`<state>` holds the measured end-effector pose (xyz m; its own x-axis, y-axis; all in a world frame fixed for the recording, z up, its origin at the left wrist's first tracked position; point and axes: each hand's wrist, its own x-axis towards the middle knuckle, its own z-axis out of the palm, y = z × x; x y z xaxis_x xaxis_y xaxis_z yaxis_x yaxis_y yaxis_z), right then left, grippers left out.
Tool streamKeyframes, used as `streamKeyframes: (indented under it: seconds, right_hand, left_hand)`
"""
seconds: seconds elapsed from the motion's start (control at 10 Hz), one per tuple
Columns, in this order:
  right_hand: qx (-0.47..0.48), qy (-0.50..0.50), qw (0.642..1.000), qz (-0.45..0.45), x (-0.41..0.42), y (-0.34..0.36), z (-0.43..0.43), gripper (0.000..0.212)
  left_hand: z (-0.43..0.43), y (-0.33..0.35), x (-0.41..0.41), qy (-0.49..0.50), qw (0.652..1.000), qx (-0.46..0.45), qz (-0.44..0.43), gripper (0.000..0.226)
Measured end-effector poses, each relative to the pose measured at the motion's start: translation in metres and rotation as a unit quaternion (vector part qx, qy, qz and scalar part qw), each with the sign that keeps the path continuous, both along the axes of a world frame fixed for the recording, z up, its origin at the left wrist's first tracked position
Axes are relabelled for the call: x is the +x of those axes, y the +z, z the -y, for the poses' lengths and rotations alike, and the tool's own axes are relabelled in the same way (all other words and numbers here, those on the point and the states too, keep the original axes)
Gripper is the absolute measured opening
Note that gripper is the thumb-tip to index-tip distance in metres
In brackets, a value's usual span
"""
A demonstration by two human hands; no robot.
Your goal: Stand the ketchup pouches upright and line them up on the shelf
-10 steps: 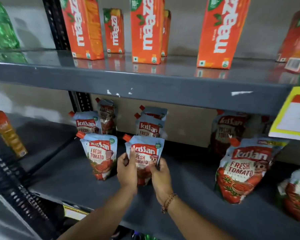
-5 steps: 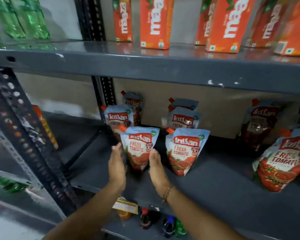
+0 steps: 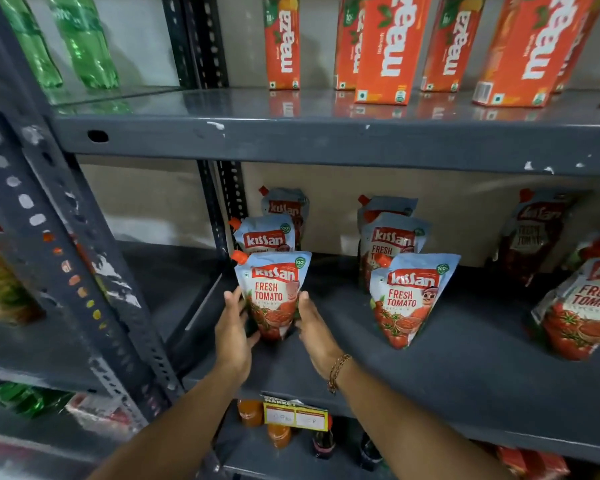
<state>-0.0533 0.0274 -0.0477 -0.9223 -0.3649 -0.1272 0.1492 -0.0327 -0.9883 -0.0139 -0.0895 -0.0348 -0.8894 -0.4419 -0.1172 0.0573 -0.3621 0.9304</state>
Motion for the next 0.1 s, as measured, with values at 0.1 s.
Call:
streamKeyframes:
  seconds: [0.1]
  right_hand:
    - [0.011, -0.005, 1.000, 0.022, 0.0009, 0.0019, -0.0051, 0.056]
  left_hand:
    - [-0.0016, -0.0034, -0.0016, 0.034, 0.998, -0.041, 0.021, 0.054]
